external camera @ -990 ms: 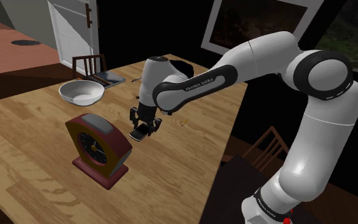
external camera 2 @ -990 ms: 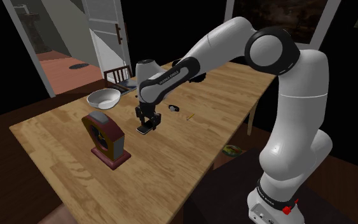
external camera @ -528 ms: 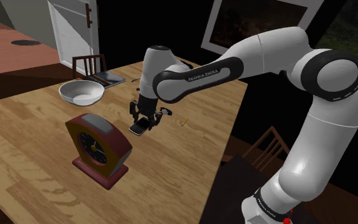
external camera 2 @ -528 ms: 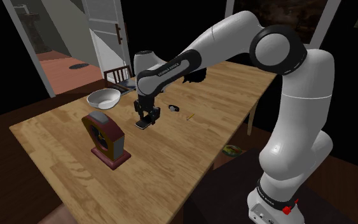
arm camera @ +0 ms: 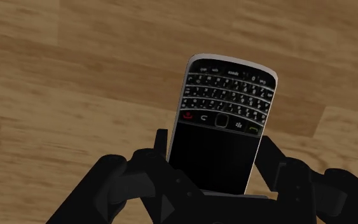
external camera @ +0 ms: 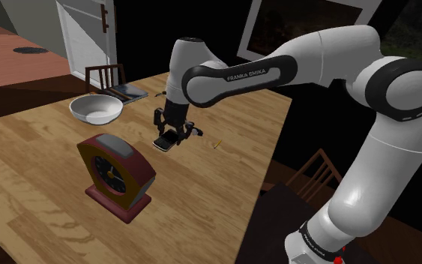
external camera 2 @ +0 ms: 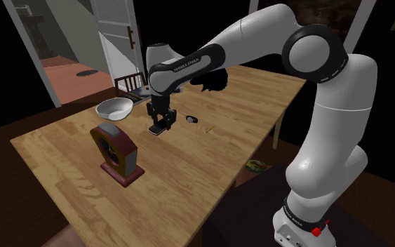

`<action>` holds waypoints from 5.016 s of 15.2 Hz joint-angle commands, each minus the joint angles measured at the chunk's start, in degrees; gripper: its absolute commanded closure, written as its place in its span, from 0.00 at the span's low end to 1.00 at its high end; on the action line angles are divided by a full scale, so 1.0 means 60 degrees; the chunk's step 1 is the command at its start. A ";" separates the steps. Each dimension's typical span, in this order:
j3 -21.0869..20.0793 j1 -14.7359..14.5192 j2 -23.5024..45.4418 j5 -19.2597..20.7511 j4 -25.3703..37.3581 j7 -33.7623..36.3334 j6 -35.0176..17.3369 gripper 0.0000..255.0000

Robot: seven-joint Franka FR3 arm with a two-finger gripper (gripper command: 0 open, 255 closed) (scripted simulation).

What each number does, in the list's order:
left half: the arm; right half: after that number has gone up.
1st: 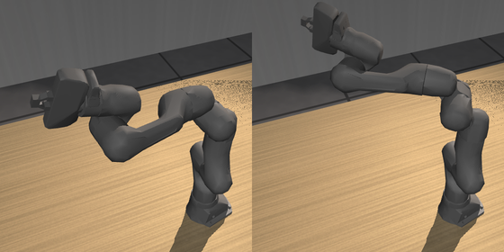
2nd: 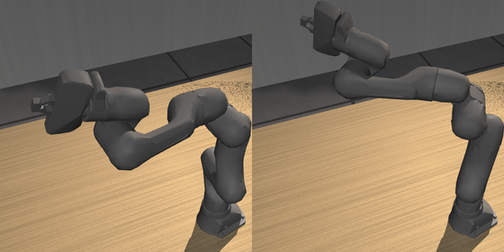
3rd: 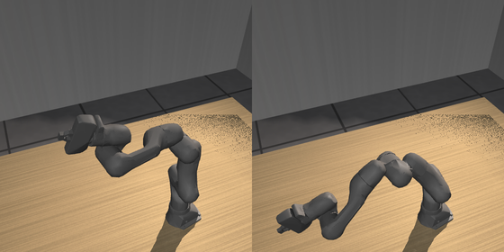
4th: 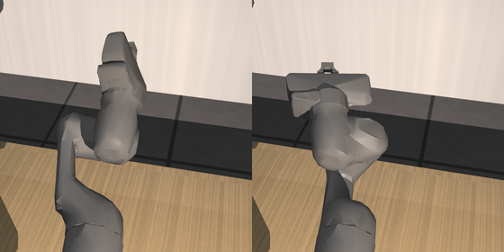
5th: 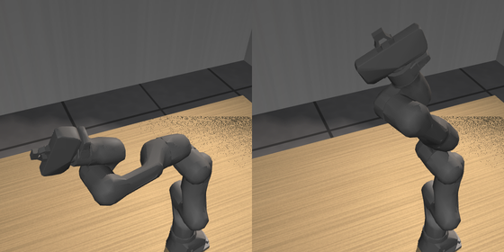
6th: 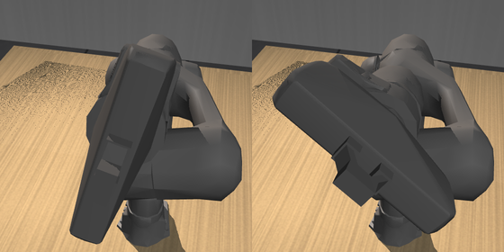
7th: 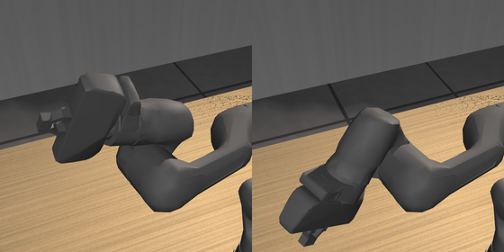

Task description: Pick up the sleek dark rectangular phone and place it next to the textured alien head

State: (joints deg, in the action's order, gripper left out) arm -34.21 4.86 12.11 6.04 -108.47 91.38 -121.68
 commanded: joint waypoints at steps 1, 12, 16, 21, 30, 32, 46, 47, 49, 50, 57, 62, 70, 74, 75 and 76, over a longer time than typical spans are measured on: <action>-0.0016 0.0025 -0.0097 -0.0073 0.0135 -0.0052 0.0217 1.00; -0.0086 0.0082 -0.0495 -0.0363 0.1119 -0.0221 0.1527 1.00; -0.0101 0.0084 -0.0572 -0.0419 0.1549 -0.0250 0.2020 1.00; -0.0117 0.0071 -0.0614 -0.0451 0.2146 -0.0262 0.2651 1.00; -0.0152 -0.0008 -0.0519 -0.0401 0.3411 -0.0219 0.3836 1.00; 0.0023 0.0288 -0.0625 -0.0510 0.3312 -0.0691 0.3823 1.00; 0.1207 0.1948 -0.0122 -0.0581 0.4059 -0.3582 0.4139 1.00; 0.1282 0.2043 -0.0006 -0.0552 0.4214 -0.3761 0.4192 1.00; 0.1427 0.2225 0.0257 -0.0483 0.4571 -0.4110 0.4313 1.00; 0.1497 0.2311 0.0405 -0.0443 0.4775 -0.4280 0.4383 1.00; 0.1946 0.2784 0.1793 -0.0083 0.6785 -0.5396 0.5099 1.00; 0.2258 0.2867 0.3391 0.0292 0.9325 -0.6160 0.6085 1.00; 0.2362 0.3080 0.3855 0.0358 0.9425 -0.6505 0.5740 1.00; 0.2337 0.3262 0.3554 0.0280 0.8386 -0.6503 0.5012 1.00; 0.2333 0.3298 0.3499 0.0266 0.8164 -0.6503 0.4847 1.00; 0.2330 0.3331 0.3451 0.0254 0.7953 -0.6503 0.4686 1.00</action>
State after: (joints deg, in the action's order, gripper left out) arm -20.20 24.57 33.24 7.67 -59.23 52.38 -92.44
